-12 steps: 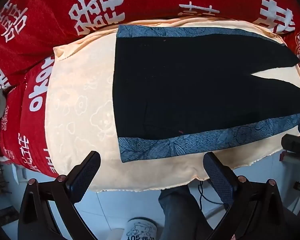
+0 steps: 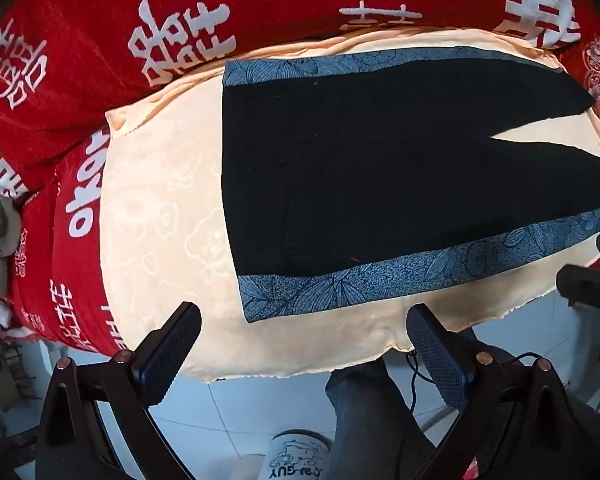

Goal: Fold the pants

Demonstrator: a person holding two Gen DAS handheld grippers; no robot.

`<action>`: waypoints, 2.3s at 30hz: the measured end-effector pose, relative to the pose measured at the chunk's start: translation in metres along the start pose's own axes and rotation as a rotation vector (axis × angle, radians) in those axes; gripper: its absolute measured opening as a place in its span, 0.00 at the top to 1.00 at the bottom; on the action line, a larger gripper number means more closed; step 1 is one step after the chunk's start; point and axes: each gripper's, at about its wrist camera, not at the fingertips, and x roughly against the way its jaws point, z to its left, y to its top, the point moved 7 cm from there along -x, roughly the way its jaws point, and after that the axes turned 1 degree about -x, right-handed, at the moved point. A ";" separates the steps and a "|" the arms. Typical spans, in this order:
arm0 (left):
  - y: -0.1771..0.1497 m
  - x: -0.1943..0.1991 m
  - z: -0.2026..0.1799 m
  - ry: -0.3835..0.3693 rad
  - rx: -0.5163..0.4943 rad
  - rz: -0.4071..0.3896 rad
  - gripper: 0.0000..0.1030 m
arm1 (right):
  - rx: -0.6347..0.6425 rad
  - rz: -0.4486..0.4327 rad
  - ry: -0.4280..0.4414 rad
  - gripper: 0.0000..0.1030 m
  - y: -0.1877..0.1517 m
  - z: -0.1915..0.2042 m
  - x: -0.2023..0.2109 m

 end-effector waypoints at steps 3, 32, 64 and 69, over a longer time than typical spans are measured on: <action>0.005 0.004 0.001 0.016 -0.010 -0.016 0.00 | -0.007 -0.022 -0.023 0.00 -0.001 -0.004 0.007; 0.010 0.017 0.001 0.062 -0.029 -0.061 0.00 | -0.023 -0.027 -0.064 0.00 0.004 -0.012 0.014; 0.010 0.021 -0.007 0.107 -0.005 -0.041 0.00 | 0.009 -0.019 -0.048 0.00 0.012 -0.012 0.016; 0.011 0.023 -0.011 0.120 0.006 -0.029 0.00 | 0.019 -0.008 -0.033 0.00 0.014 -0.015 0.014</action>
